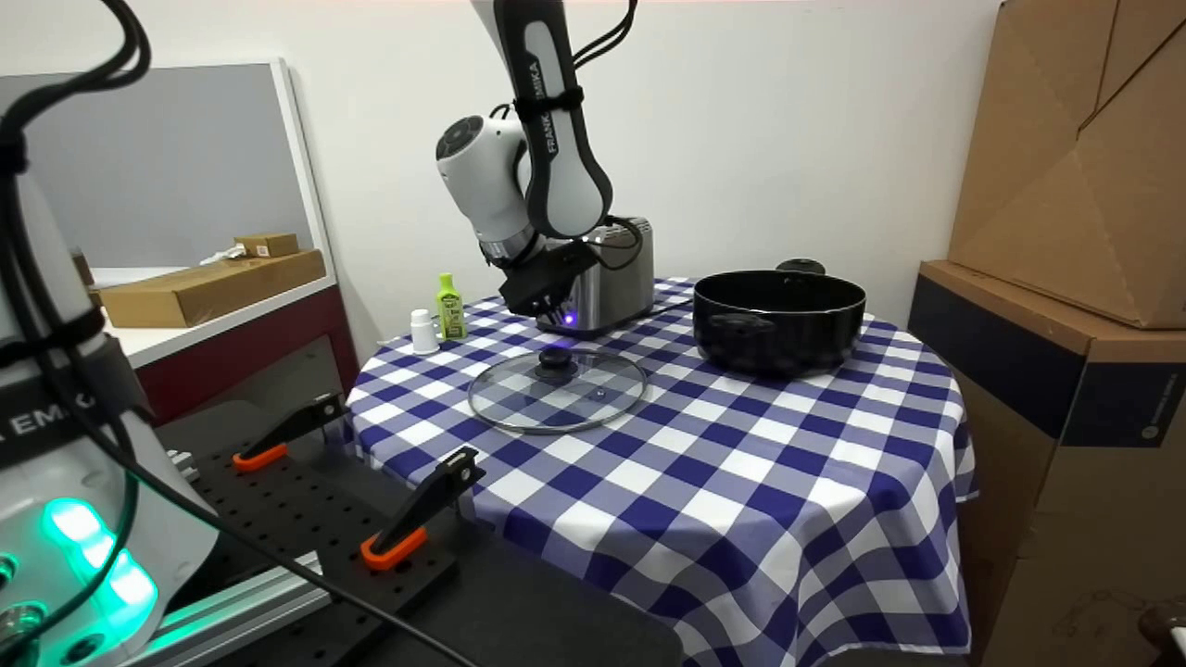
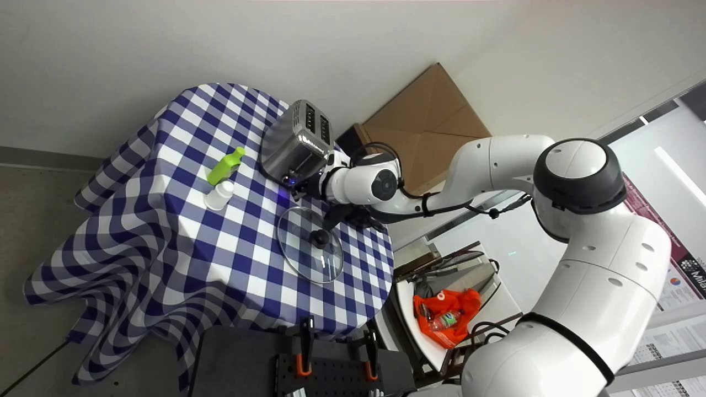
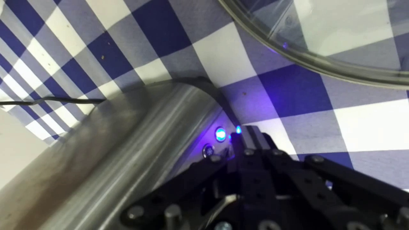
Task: Switch off the toaster
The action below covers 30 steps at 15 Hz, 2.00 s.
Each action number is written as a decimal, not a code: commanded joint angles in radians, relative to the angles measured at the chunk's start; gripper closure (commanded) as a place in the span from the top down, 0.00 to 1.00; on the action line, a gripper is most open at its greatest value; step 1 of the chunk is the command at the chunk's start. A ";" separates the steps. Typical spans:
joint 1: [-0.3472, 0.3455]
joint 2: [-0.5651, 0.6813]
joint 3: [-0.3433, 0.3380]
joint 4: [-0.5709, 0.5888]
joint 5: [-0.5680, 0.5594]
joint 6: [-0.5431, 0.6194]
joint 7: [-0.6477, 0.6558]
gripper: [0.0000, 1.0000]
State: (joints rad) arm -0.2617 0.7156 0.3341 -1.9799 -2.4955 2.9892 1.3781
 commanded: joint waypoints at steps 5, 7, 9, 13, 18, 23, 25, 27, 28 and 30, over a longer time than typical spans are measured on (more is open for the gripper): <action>-0.001 -0.013 -0.009 -0.015 0.001 0.002 -0.004 0.00; 0.005 -0.001 -0.015 0.000 0.005 -0.007 -0.007 0.00; 0.007 0.013 -0.018 0.020 0.004 -0.019 -0.008 0.00; 0.000 0.051 0.008 0.068 -0.017 -0.030 0.002 0.00; 0.001 0.062 0.013 0.071 -0.010 -0.023 0.000 0.00; 0.051 -0.038 -0.097 -0.014 0.180 0.098 -0.042 0.00; 0.100 -0.109 -0.200 -0.076 0.359 0.157 -0.085 0.00; 0.168 -0.184 -0.334 -0.163 0.535 0.208 -0.129 0.00; 0.202 -0.219 -0.399 -0.208 0.614 0.232 -0.153 0.00; 0.272 -0.277 -0.520 -0.311 0.767 0.267 -0.207 0.00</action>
State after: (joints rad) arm -0.0920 0.5635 -0.0294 -2.1208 -1.9163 3.2140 1.2376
